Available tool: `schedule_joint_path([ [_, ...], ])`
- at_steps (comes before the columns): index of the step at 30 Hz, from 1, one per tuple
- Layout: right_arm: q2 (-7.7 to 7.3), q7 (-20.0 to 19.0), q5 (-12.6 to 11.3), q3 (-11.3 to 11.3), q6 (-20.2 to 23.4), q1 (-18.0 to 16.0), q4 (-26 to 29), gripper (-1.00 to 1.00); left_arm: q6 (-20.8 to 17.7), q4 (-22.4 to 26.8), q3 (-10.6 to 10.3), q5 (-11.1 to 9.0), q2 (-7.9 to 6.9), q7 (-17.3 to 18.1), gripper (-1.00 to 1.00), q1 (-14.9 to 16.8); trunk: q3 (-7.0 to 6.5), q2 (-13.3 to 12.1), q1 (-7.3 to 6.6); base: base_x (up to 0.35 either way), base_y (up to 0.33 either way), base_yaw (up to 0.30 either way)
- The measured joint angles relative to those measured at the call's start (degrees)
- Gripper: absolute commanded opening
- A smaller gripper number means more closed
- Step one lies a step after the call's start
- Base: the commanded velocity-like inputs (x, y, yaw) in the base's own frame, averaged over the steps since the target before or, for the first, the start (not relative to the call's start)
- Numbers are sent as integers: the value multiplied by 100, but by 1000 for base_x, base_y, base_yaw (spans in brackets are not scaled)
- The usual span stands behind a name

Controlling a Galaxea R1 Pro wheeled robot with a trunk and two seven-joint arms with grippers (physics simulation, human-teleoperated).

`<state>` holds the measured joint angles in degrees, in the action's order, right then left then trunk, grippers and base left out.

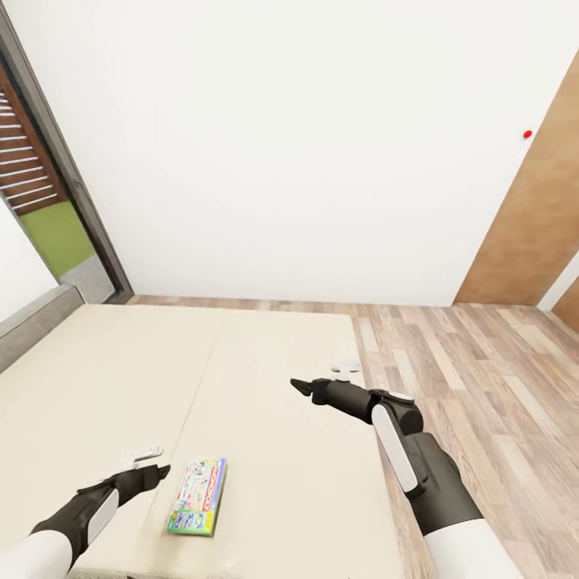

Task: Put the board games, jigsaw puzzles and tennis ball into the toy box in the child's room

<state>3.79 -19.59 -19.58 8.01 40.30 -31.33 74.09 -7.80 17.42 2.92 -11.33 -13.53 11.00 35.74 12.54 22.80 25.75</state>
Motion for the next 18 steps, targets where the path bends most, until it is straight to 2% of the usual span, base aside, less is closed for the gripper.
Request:
schedule_joint_path([
  [14, -13, -8, -25, -31, 7, 0, 16, 100, 120, -10, -23, 5, 73, -300, 100, 1, 133, 0, 0, 0, 0, 0],
  [18, -21, -48, -104, -34, 35, 0, 225, 100, 129, -11, -22, 3, 76, -332, 100, 1, 171, 1, 0, 0, 0, 0],
])
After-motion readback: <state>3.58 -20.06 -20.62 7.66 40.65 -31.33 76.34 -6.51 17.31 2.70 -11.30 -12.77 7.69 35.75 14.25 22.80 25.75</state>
